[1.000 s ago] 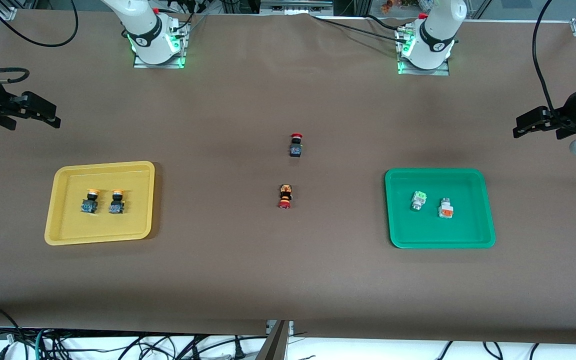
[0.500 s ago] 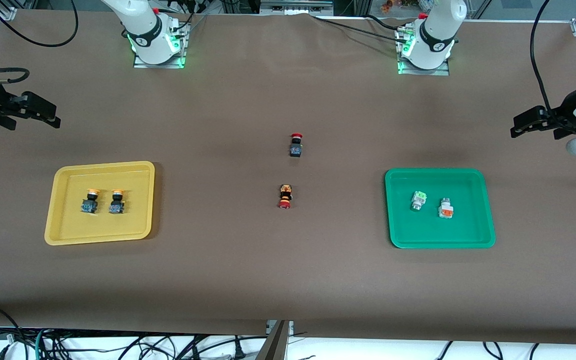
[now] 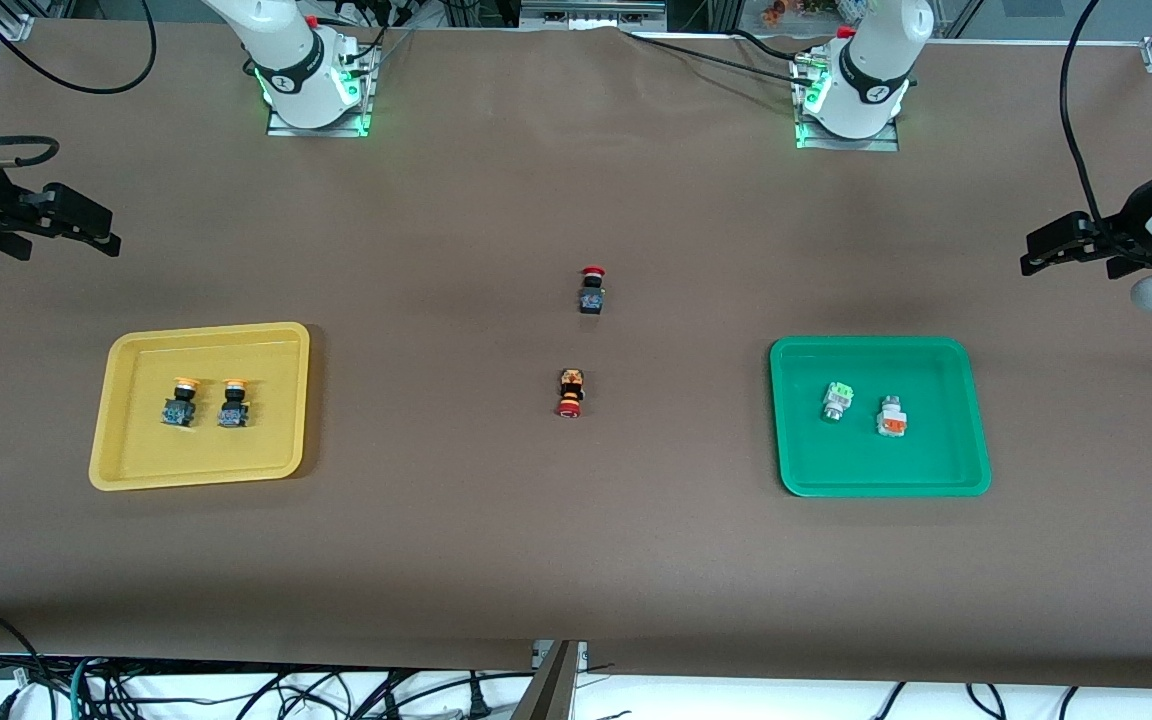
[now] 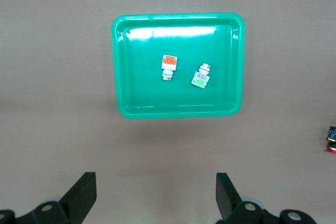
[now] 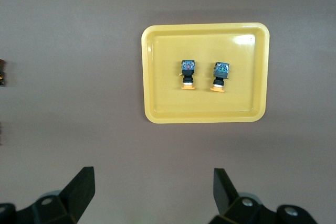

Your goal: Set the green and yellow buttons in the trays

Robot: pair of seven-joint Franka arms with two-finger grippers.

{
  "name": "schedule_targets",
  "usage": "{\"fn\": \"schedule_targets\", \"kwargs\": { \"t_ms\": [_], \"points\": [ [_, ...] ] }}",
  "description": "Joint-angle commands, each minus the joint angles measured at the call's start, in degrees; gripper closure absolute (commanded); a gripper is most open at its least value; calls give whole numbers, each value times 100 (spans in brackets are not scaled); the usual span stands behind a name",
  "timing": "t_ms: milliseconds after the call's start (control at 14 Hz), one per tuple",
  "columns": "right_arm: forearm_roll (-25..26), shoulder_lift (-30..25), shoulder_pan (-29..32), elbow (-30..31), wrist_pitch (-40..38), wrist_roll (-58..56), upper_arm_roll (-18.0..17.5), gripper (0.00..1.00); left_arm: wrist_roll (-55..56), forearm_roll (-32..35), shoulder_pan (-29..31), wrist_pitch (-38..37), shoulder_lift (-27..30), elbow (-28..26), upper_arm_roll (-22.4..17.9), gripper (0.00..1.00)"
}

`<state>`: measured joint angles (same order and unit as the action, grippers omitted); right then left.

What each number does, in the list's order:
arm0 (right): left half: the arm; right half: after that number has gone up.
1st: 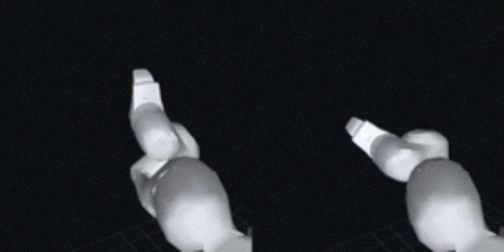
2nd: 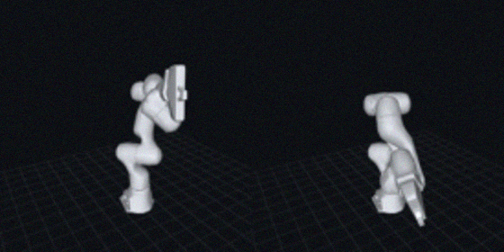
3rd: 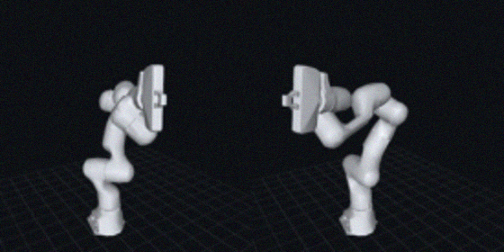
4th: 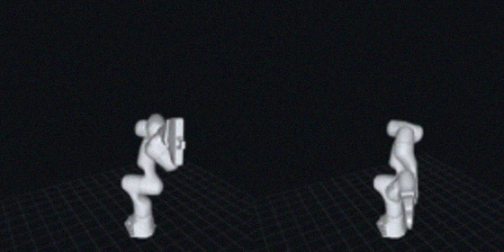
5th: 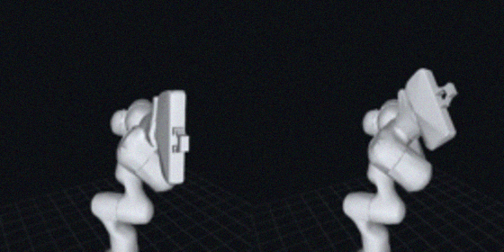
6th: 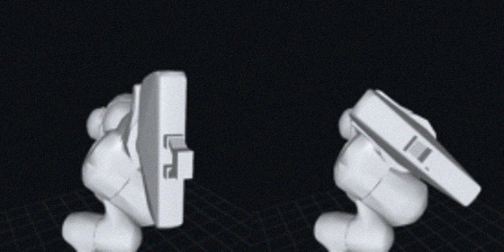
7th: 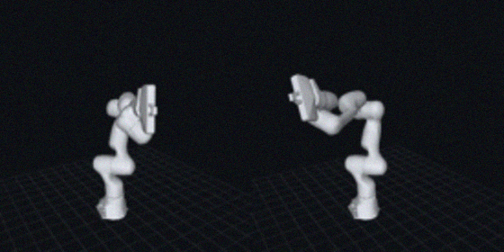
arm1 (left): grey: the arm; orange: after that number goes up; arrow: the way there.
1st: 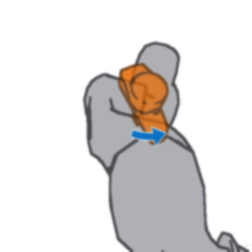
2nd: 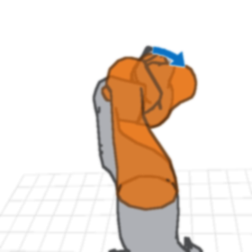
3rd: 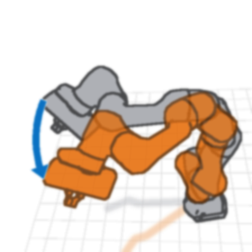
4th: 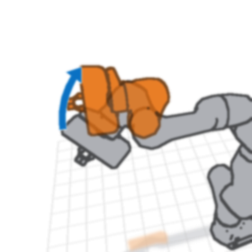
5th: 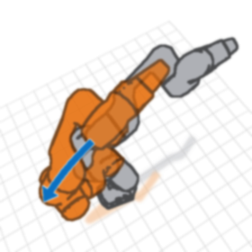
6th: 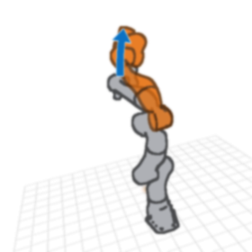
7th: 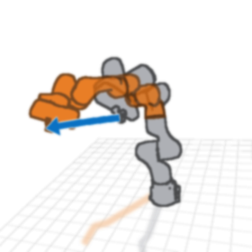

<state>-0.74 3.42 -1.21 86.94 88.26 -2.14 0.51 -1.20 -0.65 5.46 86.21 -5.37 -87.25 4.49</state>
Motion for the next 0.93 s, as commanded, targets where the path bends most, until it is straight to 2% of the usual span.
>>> {"fn": "schedule_targets", "kwargs": {
  "t_ms": [0, 857],
  "points": [
    [100, 27, 60, -107, -81, 38, -68, 0, 49, -14, -19, 10, 132, -143, -1, 0],
    [109, 88, 60, -124, -64, 56, -60, 0, 58, -14, -28, 10, 132, -143, 43, 0]
  ]
}}
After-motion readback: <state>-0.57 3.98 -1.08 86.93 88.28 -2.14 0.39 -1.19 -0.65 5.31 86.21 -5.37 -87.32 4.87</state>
